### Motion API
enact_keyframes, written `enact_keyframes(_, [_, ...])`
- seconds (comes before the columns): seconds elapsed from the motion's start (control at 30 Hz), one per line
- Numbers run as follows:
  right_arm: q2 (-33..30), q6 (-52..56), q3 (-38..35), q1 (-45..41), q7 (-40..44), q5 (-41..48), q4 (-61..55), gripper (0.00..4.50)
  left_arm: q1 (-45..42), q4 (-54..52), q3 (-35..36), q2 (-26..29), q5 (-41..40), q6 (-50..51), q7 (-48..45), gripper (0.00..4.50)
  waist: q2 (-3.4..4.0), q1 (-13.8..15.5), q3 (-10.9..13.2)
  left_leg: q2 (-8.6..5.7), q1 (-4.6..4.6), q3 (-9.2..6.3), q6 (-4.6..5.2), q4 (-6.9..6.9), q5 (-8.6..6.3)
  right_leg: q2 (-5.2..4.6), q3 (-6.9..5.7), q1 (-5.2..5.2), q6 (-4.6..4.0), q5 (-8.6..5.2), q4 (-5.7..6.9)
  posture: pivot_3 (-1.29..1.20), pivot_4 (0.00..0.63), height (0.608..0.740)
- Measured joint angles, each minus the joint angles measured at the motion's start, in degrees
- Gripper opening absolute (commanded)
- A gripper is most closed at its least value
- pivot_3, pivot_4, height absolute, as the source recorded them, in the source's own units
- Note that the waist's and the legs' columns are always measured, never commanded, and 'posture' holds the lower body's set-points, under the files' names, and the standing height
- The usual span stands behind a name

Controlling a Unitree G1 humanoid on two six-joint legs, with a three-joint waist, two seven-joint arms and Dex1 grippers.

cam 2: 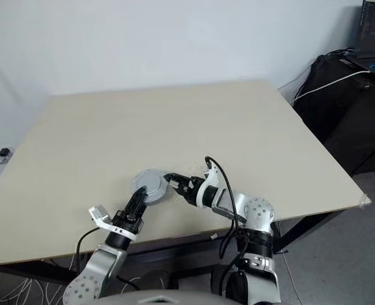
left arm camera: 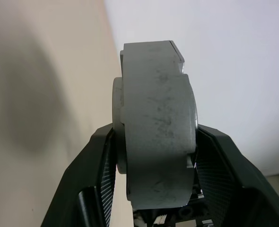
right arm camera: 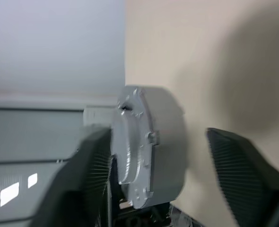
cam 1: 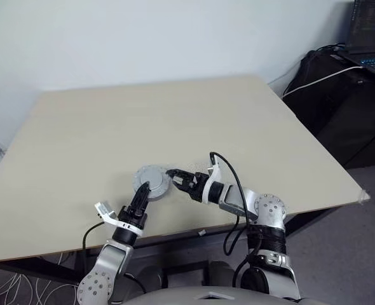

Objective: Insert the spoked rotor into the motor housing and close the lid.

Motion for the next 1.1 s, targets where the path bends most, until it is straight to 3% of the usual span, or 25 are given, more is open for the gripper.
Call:
enact_keyframes(0.03, [-0.15, -0.45, -0.53, 0.26, -0.47, 0.0, -0.05, 4.49, 0.0, 0.0, -0.01, 0.0, 0.0, -0.1, 0.04, 2.09, 0.0, 0.04, 0.0, 0.0, 0.0, 0.0, 0.0, 0.0, 0.0, 0.0, 0.0, -0.01, 0.0, 0.0, 0.0, 0.0, 0.0, 0.74])
enact_keyframes(0.43, [-4.2, -3.08, 1.49, 7.39, 0.32, -0.79, -5.13, 4.5, -0.61, 0.71, 0.3, 0.0, 0.3, -2.78, 1.74, 2.09, 0.0, 0.34, 0.0, 0.04, 0.15, 0.03, 0.01, 0.05, 0.0, 0.02, 0.02, 0.35, 0.17, -0.1, 0.0, 0.0, 0.0, 0.74])
enact_keyframes(0.57, [-12.56, -10.21, 16.11, 11.7, 9.96, -13.14, -16.3, 4.5, -6.89, 4.44, 3.13, 0.44, 1.82, -9.43, 7.47, 2.09, -0.05, 0.8, 0.02, 0.04, 0.16, 0.02, 0.0, 0.16, 0.01, 0.04, -0.04, 0.37, 0.22, -0.07, 0.0, 0.0, 0.0, 0.74])
enact_keyframes(0.77, [-20.58, -27.09, 28.74, 14.48, 22.6, -29.39, -23.1, 4.5, -19.66, 11.7, 9.54, -0.37, 2.98, -16.79, 14.06, 2.09, -0.36, 1.67, -0.15, -0.05, 0.24, 0.02, 0.0, 0.22, 0.01, 0.02, -0.01, 0.56, 0.34, 0.0, -0.07, 0.0, 0.0, 0.74])
enact_keyframes(1.1, [-23.4, -39.85, 35.34, 16.1, 29.22, -43.41, -23.02, 4.5, -33.04, 31.22, 16.51, -0.69, 9.08, -18.51, 18.21, 2.09, -1.2, 2.89, -0.16, -0.15, 0.24, -0.05, 0.01, 0.32, 0.02, 0.01, 0.01, 0.57, 0.4, 0.13, -0.1, 0.0, 0.0, 0.74])
